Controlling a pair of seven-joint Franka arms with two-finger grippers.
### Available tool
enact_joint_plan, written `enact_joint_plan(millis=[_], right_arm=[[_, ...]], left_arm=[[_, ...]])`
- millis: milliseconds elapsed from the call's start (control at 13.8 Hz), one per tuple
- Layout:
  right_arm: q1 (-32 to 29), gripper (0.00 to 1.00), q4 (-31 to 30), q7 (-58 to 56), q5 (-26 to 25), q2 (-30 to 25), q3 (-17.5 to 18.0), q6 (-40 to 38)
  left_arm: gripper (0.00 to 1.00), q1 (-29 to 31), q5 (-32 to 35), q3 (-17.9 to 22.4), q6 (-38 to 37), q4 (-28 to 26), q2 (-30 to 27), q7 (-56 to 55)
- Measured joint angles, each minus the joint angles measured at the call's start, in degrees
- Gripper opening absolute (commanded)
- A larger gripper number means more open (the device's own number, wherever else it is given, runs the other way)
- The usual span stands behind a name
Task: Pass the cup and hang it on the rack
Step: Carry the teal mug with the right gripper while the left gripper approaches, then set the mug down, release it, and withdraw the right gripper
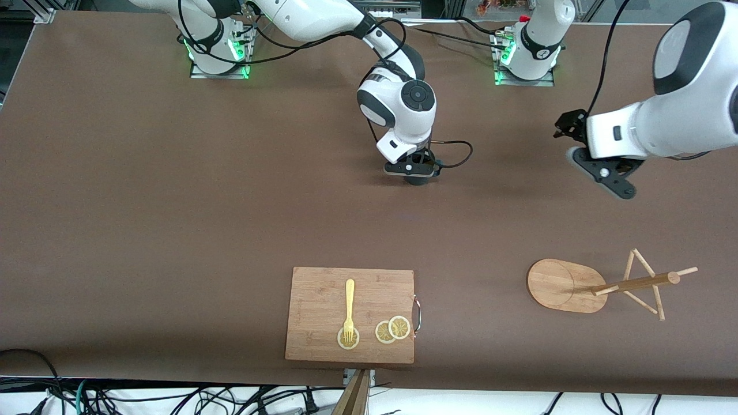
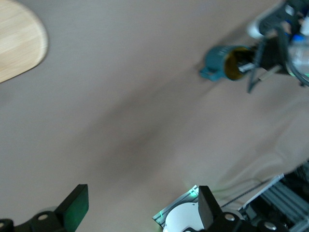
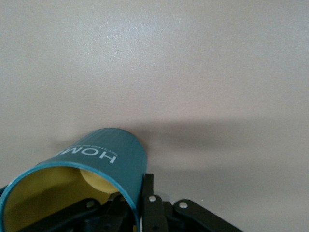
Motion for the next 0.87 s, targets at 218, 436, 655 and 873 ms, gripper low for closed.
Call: enact_joint_plan(millis=[218, 436, 655, 873], right_arm=[[0.0, 0.7, 1.2, 0.0, 0.0, -0.3, -0.2, -0.6], [0.0, 1.0, 3.0, 0.0, 0.0, -2.2, -0.6, -4.3], [-1.6, 1.0, 4.4, 0.0, 0.0, -6.0, -1.2, -9.7], [-7.5, 1.0, 5.6, -3.1, 0.0, -12.0, -1.8, -15.2]], left_arm=[[1.0, 0.3, -2.5, 0.1, 2.4, -4.3, 0.1, 10.7], [1.0, 0.4, -4.8, 0.0, 7.3, -9.0, -0.1, 19.8], [1.0, 1.3, -10.1, 0.1, 16.0, -16.3, -0.7, 28.7], [1.0, 1.6, -14.5, 0.1, 23.2, -22.8, -2.0, 34.9]])
